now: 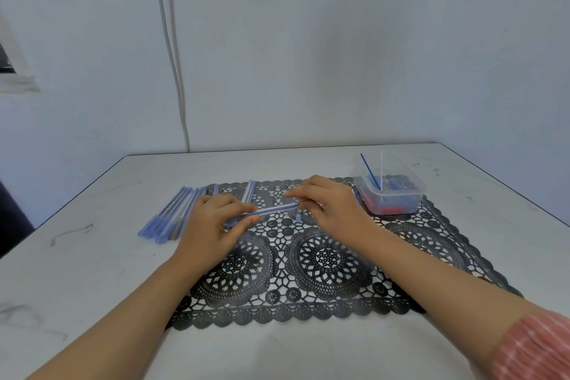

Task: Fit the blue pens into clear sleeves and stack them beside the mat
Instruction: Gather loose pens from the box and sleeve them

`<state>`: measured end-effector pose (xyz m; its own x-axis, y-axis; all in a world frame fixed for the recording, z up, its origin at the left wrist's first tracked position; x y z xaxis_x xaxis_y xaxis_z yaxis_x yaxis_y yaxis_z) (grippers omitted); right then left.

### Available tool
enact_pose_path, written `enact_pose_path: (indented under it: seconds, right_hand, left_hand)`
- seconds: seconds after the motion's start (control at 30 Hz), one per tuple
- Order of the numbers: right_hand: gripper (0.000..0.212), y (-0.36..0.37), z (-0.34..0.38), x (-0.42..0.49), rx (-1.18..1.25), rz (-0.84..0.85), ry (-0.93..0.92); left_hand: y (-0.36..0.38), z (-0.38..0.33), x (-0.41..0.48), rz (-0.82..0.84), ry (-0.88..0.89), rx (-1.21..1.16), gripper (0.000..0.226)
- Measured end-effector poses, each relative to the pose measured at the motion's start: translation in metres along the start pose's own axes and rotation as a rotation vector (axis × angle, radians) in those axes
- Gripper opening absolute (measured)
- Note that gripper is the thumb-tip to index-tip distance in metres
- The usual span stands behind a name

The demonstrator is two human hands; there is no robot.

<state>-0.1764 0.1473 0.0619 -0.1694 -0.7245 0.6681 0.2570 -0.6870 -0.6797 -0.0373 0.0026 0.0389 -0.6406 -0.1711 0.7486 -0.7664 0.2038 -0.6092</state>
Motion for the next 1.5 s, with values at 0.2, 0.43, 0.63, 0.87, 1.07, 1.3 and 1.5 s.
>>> enact_pose_path:
  seconds: [0.2,0.43,0.63,0.87,1.07,1.3,1.5]
  right_hand:
    - [0.033,0.0,-0.007,-0.001,0.135,0.057,0.193]
    - [0.032,-0.005,-0.012,-0.003,0.376,0.048,0.428]
    - [0.016,-0.003,-0.018,-0.005,0.531,0.087,0.491]
    - [0.019,-0.002,-0.021,-0.004,0.399,0.05,0.466]
    - [0.03,0.017,-0.026,-0.009,0.002,0.31,0.428]
    - [0.029,0.028,-0.016,-0.012,-0.123,0.495,0.315]
    - [0.031,0.027,-0.017,-0.009,-0.147,0.493,0.297]
  left_hand:
    - [-0.002,-0.005,0.001,0.001,0.022,-0.033,0.054]
    - [-0.003,-0.002,0.002,0.004,0.017,-0.097,0.049]
    - [-0.003,-0.002,0.001,0.015,0.015,-0.087,0.054]
    - [0.0,0.006,0.0,-0.007,-0.018,0.011,0.047]
    - [-0.003,0.008,0.0,-0.047,-0.039,0.034,0.029]
    - [-0.002,0.008,-0.001,-0.049,-0.064,0.027,0.026]
    - [-0.002,0.008,-0.001,-0.039,-0.072,0.034,0.026]
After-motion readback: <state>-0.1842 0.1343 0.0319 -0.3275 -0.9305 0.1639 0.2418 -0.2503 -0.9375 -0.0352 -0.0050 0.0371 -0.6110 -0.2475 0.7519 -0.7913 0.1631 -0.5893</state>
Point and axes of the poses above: each hand's wrist, its own x-axis towards the middle knuckle, its own y-axis out of the palm, z = x × y, the point moved 5 cm from there along x, towards the middle knuckle, and after that the axes turned 1 degree about z, right-handed, at the moved point
